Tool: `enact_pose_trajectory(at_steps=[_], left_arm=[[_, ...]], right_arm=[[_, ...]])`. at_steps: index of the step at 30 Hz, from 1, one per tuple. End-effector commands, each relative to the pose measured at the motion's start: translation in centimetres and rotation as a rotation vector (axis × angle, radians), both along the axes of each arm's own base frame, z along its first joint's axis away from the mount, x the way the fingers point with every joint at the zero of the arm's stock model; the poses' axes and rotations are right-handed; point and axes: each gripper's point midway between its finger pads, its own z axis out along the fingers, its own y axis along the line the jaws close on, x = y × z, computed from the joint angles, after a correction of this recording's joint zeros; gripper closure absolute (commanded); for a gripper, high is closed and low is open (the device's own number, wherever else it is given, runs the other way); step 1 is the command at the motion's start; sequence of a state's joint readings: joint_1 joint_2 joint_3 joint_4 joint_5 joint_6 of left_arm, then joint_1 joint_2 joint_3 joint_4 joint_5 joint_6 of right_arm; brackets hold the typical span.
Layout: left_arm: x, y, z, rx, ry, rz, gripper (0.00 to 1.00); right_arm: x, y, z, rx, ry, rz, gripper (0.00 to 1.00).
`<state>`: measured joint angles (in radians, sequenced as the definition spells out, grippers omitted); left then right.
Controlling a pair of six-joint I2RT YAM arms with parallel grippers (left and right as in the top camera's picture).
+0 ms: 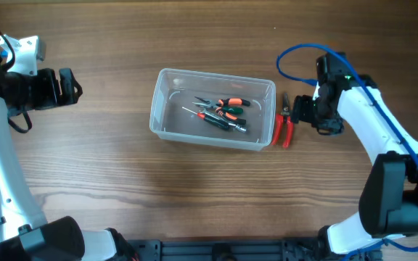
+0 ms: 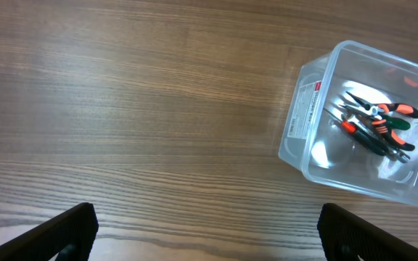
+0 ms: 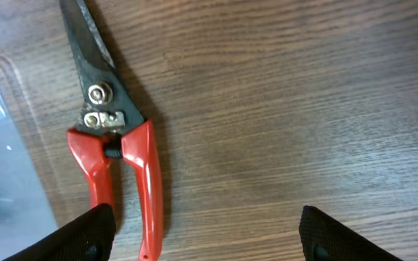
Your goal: Pack container
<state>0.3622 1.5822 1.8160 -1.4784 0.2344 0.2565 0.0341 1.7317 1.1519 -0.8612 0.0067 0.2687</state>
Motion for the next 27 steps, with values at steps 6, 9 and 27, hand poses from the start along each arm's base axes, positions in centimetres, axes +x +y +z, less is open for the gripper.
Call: enact_pose_trajectory(at_steps=[6, 9, 27], left_arm=[[0.1, -0.3, -0.1, -0.020, -0.002, -0.002, 0.00], [0.1, -0.3, -0.1, -0.020, -0.002, -0.002, 0.00], [0.1, -0.3, -0.1, -0.020, -0.002, -0.002, 0.00]], right_arm=[[-0.5, 0.9, -2.4, -0.004, 0.025, 0.152, 0.19], [-0.7, 0.8, -3.2, -0.006, 0.050, 0.180, 0.19], [-1.0, 0.8, -8.5, -0.011, 0.147, 0.239, 0.20]])
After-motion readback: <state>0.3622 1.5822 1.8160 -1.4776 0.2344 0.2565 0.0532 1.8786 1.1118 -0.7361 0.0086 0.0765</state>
